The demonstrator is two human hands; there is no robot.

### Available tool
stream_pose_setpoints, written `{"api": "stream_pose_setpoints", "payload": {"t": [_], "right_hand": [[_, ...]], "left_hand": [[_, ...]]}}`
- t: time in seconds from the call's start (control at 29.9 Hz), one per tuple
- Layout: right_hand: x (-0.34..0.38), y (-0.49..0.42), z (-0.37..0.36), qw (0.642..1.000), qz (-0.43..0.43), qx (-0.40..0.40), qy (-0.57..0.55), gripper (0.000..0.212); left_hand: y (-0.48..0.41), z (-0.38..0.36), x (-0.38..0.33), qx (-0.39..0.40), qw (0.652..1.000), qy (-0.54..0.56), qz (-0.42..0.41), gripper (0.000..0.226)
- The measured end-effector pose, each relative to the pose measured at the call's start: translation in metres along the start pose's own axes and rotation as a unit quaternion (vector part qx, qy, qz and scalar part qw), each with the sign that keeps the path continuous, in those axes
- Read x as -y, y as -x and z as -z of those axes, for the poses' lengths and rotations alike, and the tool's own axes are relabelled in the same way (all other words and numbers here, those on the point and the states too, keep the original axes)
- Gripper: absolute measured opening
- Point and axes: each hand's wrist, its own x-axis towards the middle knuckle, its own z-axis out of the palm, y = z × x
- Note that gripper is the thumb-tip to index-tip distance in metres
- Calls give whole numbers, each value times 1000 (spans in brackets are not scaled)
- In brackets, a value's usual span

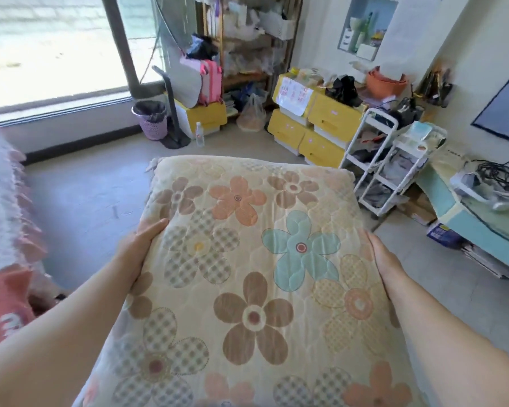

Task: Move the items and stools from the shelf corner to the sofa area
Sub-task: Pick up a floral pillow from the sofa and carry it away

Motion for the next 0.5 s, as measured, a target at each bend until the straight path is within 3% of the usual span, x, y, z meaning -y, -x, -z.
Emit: {"api": "stream_pose_setpoints", "payload": {"t": [0.1, 0.17, 0.2, 0.23, 0.33, 0.37, 0.43, 0.5], "right_hand": [[48, -58, -24, 996, 19, 66, 56, 89], [79, -91, -41, 991, 46, 89, 92, 81], [100, -107, -59, 985, 64, 114, 113, 67], [112, -130, -71, 978, 83, 135, 134, 67], [145, -176, -127, 966, 94, 159, 183, 95], [156, -190, -161, 956, 113, 192, 194, 94], [176, -171, -201, 939, 128, 232, 220, 85], [188, -160, -236, 931, 150, 236, 237, 87]], "left_hand": [[19, -38, -21, -55, 998, 36, -1, 56], [16, -51, -25, -106, 993, 55, -10, 30], [10, -51, -22, -139, 988, 68, -11, 27], [6, -50, -22, -155, 984, 82, -15, 30], [-8, -29, -13, -227, 966, 124, -26, 58], [-9, -18, -11, -255, 957, 139, -22, 57], [-12, -8, -10, -296, 943, 152, -16, 34], [-15, -3, -12, -333, 931, 147, -18, 22]]}}
